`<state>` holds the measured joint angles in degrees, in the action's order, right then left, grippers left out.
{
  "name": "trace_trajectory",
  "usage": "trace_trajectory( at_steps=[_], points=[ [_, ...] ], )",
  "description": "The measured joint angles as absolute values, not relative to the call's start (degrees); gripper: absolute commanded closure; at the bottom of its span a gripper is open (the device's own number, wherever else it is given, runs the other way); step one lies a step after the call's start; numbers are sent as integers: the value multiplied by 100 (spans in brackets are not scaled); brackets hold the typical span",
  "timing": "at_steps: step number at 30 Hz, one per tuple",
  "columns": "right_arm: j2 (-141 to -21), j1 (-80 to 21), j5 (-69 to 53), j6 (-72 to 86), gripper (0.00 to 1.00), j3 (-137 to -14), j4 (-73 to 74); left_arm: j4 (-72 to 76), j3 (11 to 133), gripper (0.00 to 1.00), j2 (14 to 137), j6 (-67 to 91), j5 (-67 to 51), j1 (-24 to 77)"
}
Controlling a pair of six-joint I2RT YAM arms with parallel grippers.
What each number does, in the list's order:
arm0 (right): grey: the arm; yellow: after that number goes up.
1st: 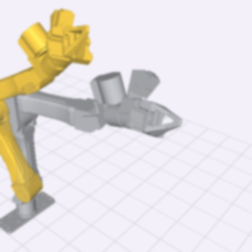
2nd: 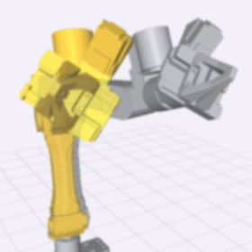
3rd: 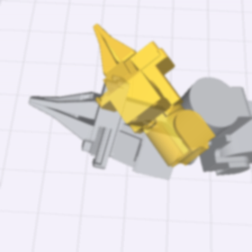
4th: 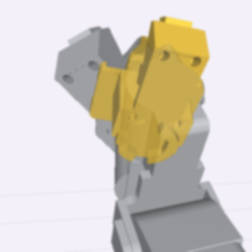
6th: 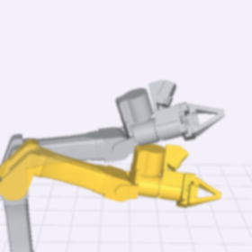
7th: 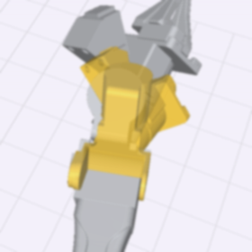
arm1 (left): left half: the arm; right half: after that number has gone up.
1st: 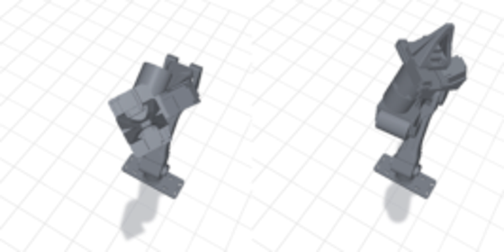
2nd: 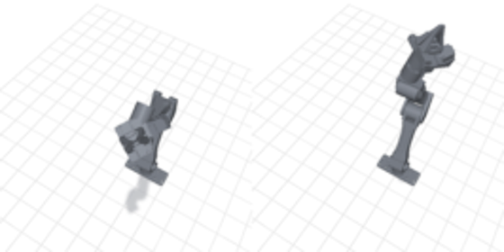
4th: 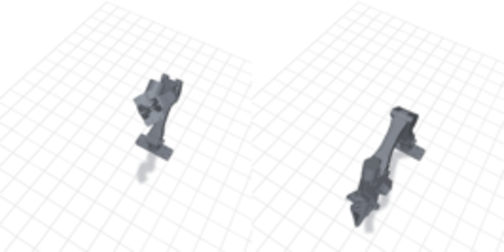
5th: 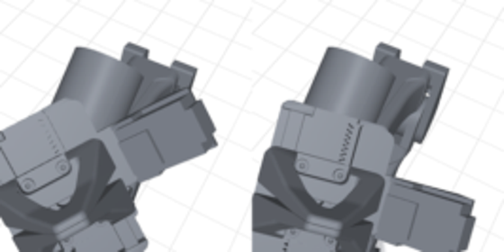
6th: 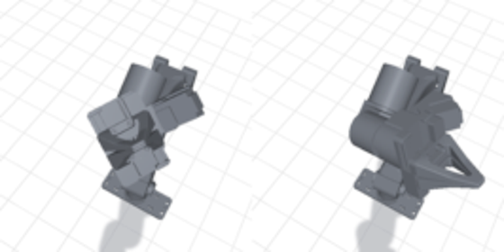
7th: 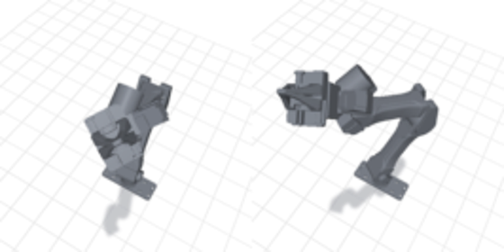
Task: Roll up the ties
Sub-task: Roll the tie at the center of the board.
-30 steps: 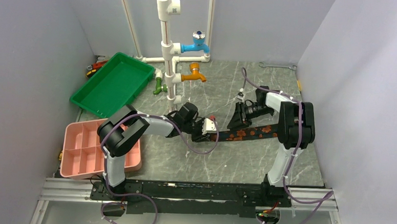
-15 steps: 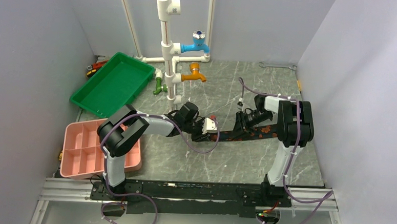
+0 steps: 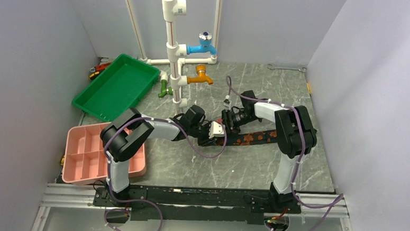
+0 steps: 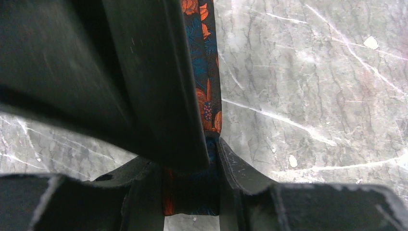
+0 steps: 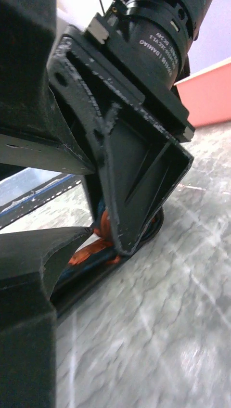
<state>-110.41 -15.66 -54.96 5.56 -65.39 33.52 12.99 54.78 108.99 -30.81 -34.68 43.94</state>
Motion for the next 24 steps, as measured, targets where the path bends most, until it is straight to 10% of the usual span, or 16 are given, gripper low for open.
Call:
trace_trajectory(
  at_steps=[13,17,24],
  points=[
    [-11043,-1907,-5170,1813,55,-5911,2067,1247,5502,71,10901,-2947,-3461,4344],
    [-10973,-1986,-5013,1911,96,-5913,1994,1208,5520,68,10901,-2926,-3461,4329],
    [-10969,-2008,-4991,1868,100,-5918,1944,1251,5496,39,10901,-2842,-3468,4226]
  ],
)
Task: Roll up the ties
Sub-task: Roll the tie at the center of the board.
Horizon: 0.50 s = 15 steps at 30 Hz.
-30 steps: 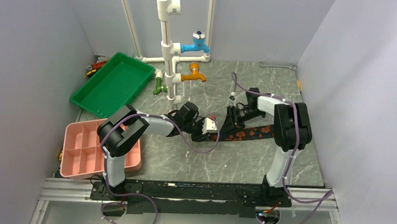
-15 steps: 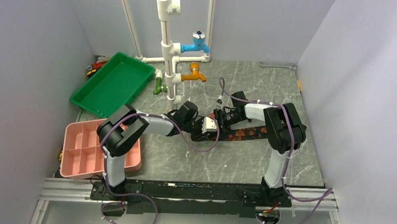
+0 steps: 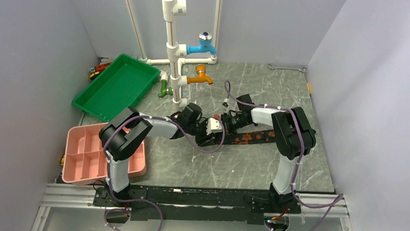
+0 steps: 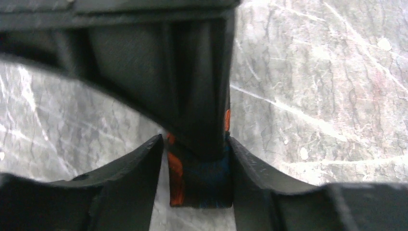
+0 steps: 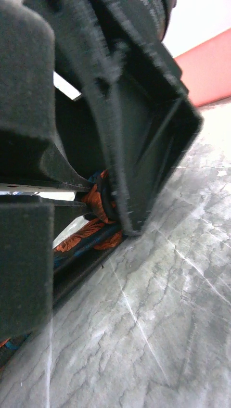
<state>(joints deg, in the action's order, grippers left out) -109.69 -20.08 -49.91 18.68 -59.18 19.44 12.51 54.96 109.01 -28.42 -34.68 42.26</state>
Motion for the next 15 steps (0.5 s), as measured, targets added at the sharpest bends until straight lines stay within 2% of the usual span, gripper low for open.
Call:
trace_trajectory(
  at_steps=[7,15],
  points=[
    [-11284,-1717,-5408,1555,100,-5953,2073,1988,4930,26,10737,-2443,-3865,3791],
    [-11830,-1275,-5909,1129,100,-6145,2770,2528,4705,24,10772,-2276,-4121,3723]
  ],
)
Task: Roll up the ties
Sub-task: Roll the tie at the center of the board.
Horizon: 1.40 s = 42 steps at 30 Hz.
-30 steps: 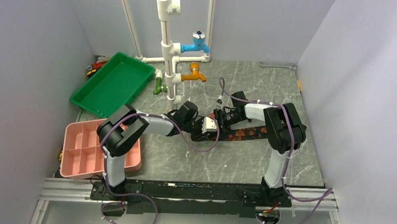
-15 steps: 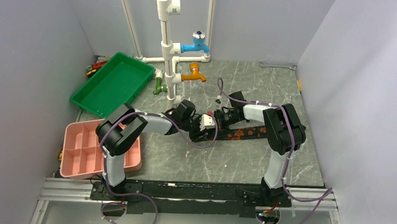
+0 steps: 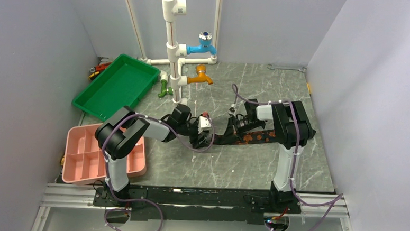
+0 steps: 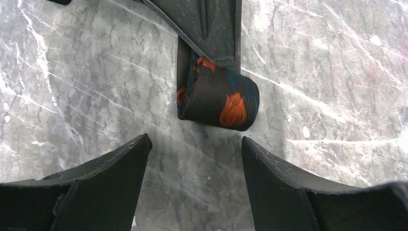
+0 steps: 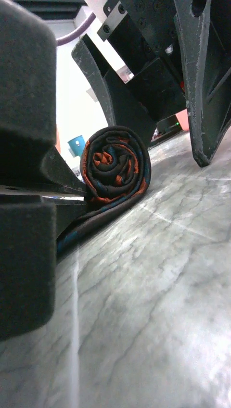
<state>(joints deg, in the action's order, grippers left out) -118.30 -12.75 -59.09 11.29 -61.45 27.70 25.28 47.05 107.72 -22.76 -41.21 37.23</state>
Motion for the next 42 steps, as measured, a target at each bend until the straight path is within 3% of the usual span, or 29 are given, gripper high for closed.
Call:
trace_trajectory(
  at_steps=[15,18,24,29,34,42],
  points=[
    [-12147,-1205,-5902,377,100,-6637,3603,3218,4790,23,11076,-2803,-4257,3970],
    [-12151,-1203,-5896,357,100,-6648,3627,3122,4950,31,11135,-2978,-4182,4213],
    [-12158,-1205,-5872,316,100,-6670,3680,2698,5369,63,11288,-3282,-3948,4484],
    [-12123,-1203,-5854,298,100,-6676,3708,2502,5441,76,11299,-3321,-3911,4480],
    [-11679,-1066,-5579,172,87,-6578,3774,2440,5439,79,11286,-3017,-3894,4427],
    [-11021,399,-4783,-825,88,-7177,4770,2283,5413,76,11220,-2753,-3852,4344]
  ],
)
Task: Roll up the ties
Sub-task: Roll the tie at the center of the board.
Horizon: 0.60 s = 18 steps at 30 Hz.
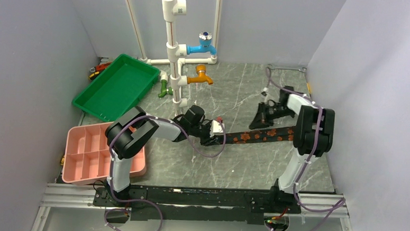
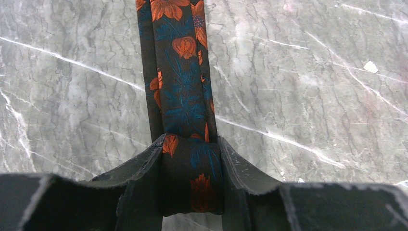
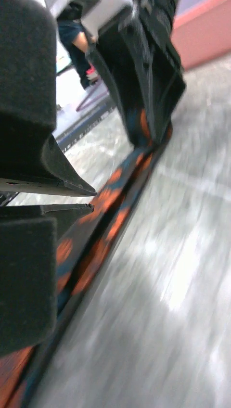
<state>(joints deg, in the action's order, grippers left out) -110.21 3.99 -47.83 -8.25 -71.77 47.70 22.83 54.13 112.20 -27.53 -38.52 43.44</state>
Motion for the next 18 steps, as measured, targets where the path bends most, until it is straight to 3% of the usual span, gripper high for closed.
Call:
trace_trajectory(
  at_steps=[8,18],
  points=[
    [-11292,1778,-3111,-1551,91,-7194,5277,2086,5496,73,11216,-2665,-3852,4278],
    [-11100,2071,-2602,-1955,91,-6788,5682,2001,5280,73,11004,-2668,-3760,4252]
  ],
)
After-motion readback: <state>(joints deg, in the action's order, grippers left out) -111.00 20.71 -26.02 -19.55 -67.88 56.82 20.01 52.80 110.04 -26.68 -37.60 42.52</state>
